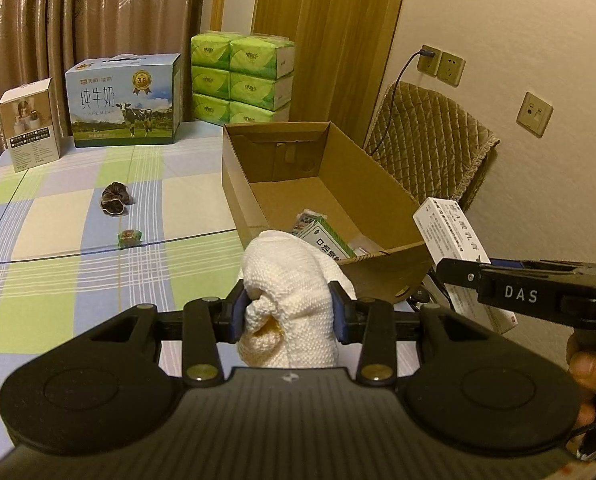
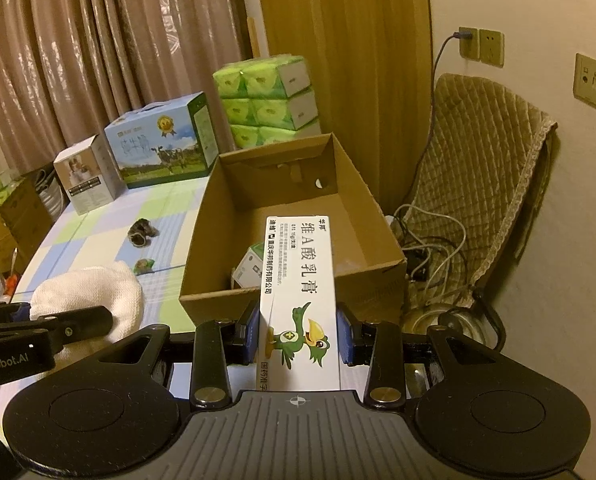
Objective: Organize objects
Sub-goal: 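Carry the medicine box with the right tool over the cardboard box while the left tool carries the cloth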
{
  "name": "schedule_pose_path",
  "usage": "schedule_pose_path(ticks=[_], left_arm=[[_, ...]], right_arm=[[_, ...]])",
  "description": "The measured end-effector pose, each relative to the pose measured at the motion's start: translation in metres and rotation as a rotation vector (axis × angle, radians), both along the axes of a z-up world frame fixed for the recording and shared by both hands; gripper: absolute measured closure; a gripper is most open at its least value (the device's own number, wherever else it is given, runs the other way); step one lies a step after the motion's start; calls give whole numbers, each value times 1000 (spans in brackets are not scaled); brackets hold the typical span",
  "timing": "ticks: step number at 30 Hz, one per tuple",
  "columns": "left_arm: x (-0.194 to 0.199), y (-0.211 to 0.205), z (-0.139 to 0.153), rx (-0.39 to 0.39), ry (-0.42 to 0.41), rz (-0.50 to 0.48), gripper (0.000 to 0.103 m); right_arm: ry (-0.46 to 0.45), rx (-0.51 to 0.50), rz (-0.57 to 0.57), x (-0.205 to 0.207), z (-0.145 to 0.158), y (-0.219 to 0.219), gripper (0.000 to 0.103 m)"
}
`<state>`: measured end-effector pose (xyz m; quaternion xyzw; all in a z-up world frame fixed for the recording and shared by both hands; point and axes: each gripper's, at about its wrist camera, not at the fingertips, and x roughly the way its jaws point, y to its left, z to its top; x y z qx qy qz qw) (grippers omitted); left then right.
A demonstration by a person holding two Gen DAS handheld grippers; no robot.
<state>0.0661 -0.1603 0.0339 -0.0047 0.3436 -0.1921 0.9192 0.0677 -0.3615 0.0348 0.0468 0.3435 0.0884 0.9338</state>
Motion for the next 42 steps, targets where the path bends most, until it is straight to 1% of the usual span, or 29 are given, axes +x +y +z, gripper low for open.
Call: schedule_pose_path(ticks=[6, 15, 17, 20, 29, 36, 42], left_arm=[[5, -4, 1, -5, -1, -4, 68], [26, -19, 11, -8, -20, -19, 68], [33, -23, 13, -13, -17, -24, 68], [45, -30, 14, -7, -16, -31, 68], [94, -52, 23, -1, -21, -37, 68], [126, -68, 23, 17, -20, -49, 68], [146, -75, 20, 25, -10, -59, 67]], right_arm=[[-8, -6, 3, 6, 4, -3, 68], [-22, -24, 20, 33, 14, -12, 68], [-22, -26, 29, 41, 16, -13, 68], [-2, 10, 45, 55, 19, -16, 68], [-4, -1, 72, 102, 29, -12, 68], [13, -11, 85, 137, 26, -7, 68], [24, -18, 81, 153, 21, -9, 68]])
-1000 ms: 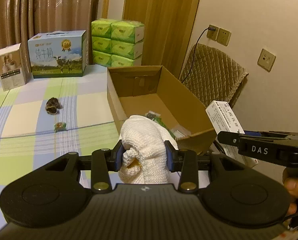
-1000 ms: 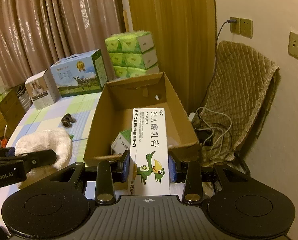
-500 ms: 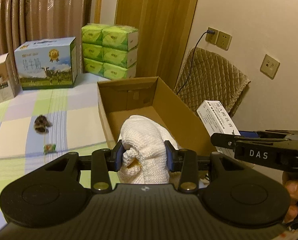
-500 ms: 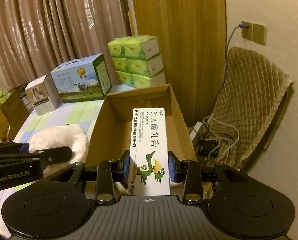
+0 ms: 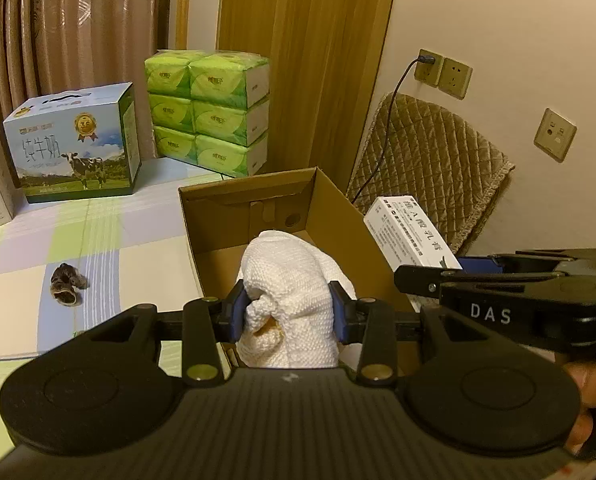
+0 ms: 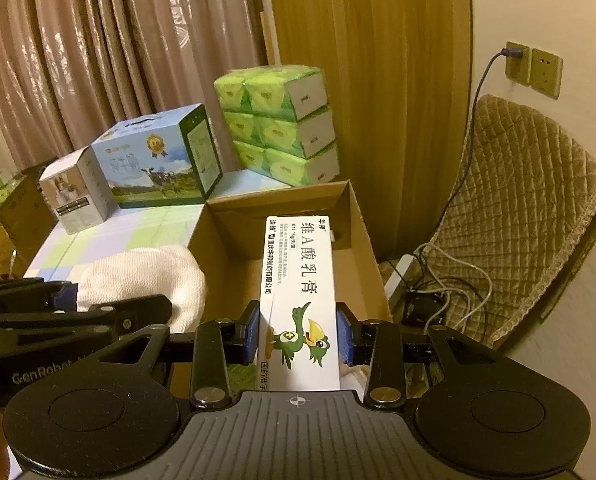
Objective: Organize objects
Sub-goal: 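Carry the medicine box with the right tool over the cardboard box while the left tool carries the cloth, then open the left tool to drop the cloth while the right tool releases the medicine box into the box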
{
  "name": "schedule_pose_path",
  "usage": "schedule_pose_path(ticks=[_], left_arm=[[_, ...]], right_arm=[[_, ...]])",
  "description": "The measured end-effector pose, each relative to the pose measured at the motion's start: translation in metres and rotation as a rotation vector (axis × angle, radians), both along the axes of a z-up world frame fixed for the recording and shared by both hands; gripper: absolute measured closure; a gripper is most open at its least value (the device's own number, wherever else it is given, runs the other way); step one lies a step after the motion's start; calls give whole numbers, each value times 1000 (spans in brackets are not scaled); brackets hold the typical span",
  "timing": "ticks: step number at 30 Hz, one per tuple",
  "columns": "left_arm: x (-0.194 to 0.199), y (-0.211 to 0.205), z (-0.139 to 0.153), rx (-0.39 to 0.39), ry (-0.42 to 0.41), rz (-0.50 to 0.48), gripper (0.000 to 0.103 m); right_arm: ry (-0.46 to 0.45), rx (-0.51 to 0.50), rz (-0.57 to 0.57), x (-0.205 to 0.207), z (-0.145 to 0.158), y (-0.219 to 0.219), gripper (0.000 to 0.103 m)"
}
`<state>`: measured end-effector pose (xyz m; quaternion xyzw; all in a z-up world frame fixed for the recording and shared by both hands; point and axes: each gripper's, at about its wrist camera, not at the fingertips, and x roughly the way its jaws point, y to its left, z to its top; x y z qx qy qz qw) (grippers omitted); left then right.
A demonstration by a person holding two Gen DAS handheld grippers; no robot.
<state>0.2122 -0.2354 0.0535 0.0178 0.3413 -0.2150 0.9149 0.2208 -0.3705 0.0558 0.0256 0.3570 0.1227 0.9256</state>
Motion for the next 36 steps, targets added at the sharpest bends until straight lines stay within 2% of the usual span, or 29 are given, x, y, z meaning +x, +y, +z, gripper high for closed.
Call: schedule_pose_path(ticks=[10, 12, 13, 23, 29, 31, 32, 33, 36], left_arm=[[30, -8, -9, 8, 9, 3, 64], [37, -10, -15, 7, 21, -1, 52], [39, -10, -17, 11, 27, 8, 50], [31, 7, -16, -5, 38, 43, 50], [25, 16, -13, -23, 34, 59, 50], [25, 18, -12, -20, 33, 63, 50], [24, 20, -12, -21, 34, 66, 50], [23, 22, -12, -22, 36, 70, 49], [20, 29, -12, -29, 46, 80, 43]], right_arm=[[14, -5, -29, 20, -7, -11, 68], [20, -5, -32, 20, -9, -12, 68], [24, -4, -34, 20, -10, -13, 68], [47, 11, -44, 15, -19, -18, 68], [-11, 29, -35, 22, -9, -12, 68], [-31, 67, -33, 27, -8, -15, 58], [-32, 79, -45, 28, -8, -16, 41], [-41, 87, -55, 27, -6, -18, 36], [-50, 98, -66, 19, -5, -23, 36]])
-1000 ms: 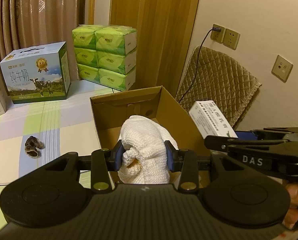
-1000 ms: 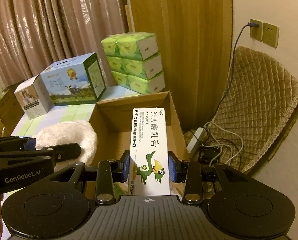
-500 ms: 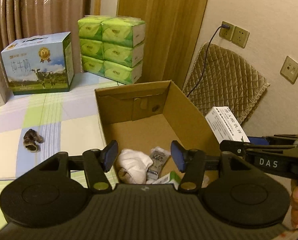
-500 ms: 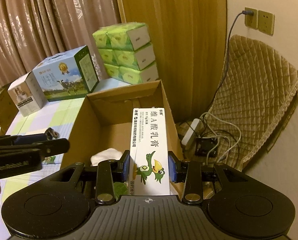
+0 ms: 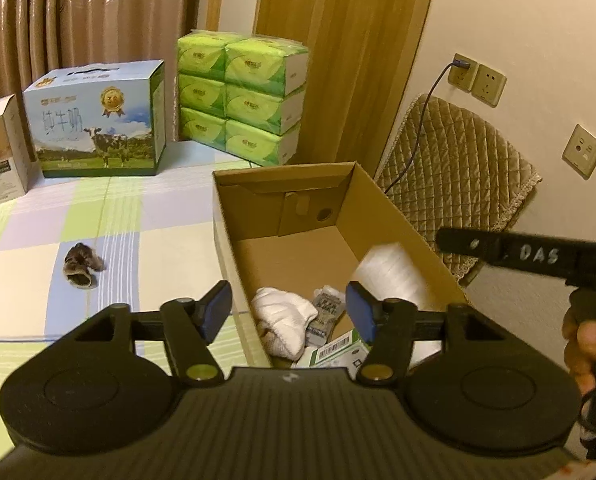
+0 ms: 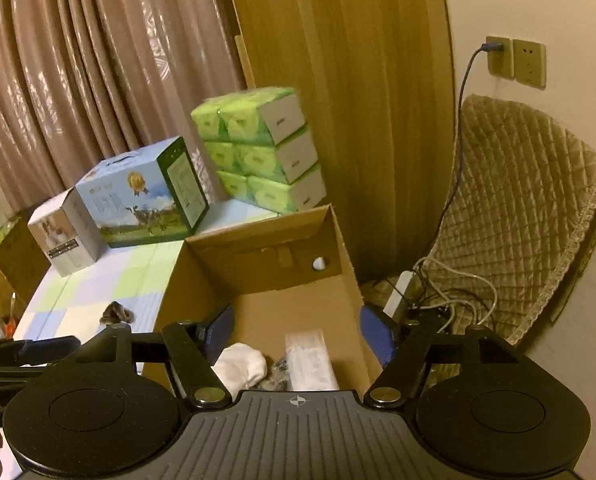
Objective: Organize objects
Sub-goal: 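Open the left tool to drop the cloth while the right tool releases the medicine box into the box, then withdraw both tools from the box back over the table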
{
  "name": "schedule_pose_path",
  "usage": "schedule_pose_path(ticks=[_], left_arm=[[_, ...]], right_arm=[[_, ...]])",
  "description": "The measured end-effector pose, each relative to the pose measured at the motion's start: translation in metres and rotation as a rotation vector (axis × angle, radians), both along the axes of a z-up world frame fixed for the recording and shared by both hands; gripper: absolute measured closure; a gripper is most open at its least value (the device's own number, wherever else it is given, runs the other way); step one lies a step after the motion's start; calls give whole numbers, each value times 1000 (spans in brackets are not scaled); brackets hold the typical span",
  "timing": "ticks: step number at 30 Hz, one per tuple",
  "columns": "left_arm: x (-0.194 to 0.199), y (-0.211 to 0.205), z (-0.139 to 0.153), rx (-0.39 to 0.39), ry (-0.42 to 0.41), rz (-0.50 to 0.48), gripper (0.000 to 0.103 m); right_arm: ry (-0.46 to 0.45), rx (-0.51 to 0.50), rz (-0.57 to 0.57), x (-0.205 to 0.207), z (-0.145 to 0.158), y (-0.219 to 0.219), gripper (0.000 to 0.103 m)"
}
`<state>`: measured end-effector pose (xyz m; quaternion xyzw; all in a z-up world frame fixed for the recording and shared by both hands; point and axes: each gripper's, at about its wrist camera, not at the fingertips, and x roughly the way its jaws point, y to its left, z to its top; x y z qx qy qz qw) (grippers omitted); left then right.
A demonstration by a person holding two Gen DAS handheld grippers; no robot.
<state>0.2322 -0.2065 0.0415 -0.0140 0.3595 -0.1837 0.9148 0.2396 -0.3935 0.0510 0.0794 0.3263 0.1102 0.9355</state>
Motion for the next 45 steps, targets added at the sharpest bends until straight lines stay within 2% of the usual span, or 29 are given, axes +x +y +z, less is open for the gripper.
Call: schedule_pose_path(ticks=[7, 8, 14, 21, 27, 30, 39, 45], left_arm=[[-17, 25, -2, -31, 18, 49, 41], [-21, 29, -2, -35, 18, 57, 38], [-48, 55, 7, -36, -6, 95, 28], [-90, 94, 19, -21, -46, 135, 17], [-126, 138, 22, -15, -49, 198, 6], [-140, 160, 23, -11, -51, 231, 2], [-162, 216, 19, 34, -53, 345, 1], [-167, 230, 14, 27, -36, 367, 1]], right_arm=[[29, 28, -22, -29, -1, -9, 36], [32, 31, -22, -35, 0, -9, 35], [29, 47, -9, -71, 7, 7, 24], [2, 55, 54, -115, 18, 46, 9], [-15, 73, 123, -149, 21, 84, 2], [-13, 68, 154, -162, 18, 103, 2], [16, 54, 219, -176, 3, 138, 2], [23, 42, 251, -179, -2, 152, 2]])
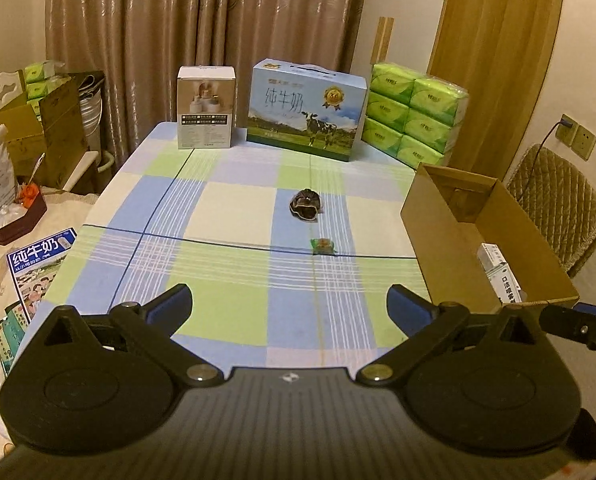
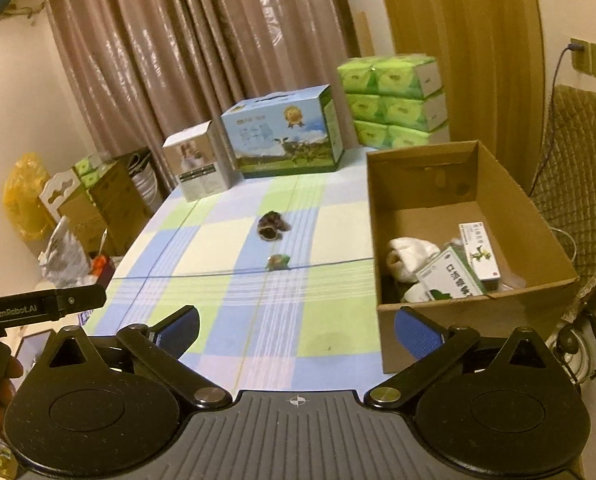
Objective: Organize objects
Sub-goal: 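Withdraw both tools from the box back over the table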
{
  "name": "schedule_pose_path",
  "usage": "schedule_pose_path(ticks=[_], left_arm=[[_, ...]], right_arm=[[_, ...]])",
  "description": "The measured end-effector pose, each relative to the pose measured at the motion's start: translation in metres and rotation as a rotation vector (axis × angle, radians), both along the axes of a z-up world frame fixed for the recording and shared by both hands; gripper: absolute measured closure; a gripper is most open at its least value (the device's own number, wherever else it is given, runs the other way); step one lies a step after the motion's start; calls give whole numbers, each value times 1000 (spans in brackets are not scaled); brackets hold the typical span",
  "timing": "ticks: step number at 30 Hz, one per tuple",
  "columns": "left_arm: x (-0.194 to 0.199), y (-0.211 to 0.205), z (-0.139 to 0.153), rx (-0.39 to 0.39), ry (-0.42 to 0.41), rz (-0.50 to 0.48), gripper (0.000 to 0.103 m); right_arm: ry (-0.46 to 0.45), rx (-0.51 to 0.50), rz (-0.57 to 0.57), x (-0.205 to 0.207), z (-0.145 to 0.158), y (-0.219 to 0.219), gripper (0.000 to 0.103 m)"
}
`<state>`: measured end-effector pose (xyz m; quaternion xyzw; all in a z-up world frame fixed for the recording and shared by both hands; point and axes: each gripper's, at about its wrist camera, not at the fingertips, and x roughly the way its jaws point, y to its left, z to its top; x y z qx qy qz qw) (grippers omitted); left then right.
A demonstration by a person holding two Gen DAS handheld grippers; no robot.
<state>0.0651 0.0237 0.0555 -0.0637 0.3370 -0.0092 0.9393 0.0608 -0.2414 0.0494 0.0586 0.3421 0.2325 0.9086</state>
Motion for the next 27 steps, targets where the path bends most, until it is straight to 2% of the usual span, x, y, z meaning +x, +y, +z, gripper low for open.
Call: schedule_pose_path(ticks=[14, 20, 22, 24, 27], left_arm=[[2, 4, -7, -7, 14, -5, 1], [6, 9, -12, 1, 19, -3, 1], [8, 11, -14, 16, 11, 2, 1], [12, 12, -17, 63, -7, 5, 2], [22, 19, -22, 62, -15, 27, 2]], right_arm=[[5, -19, 32, 5, -6, 19, 2], [-28, -65, 61, 8, -9, 34, 2], [-29, -70, 70, 12, -12, 40, 2], [-29, -79, 76, 17, -16, 46, 2], [-36, -103, 92, 25, -21, 58, 2]])
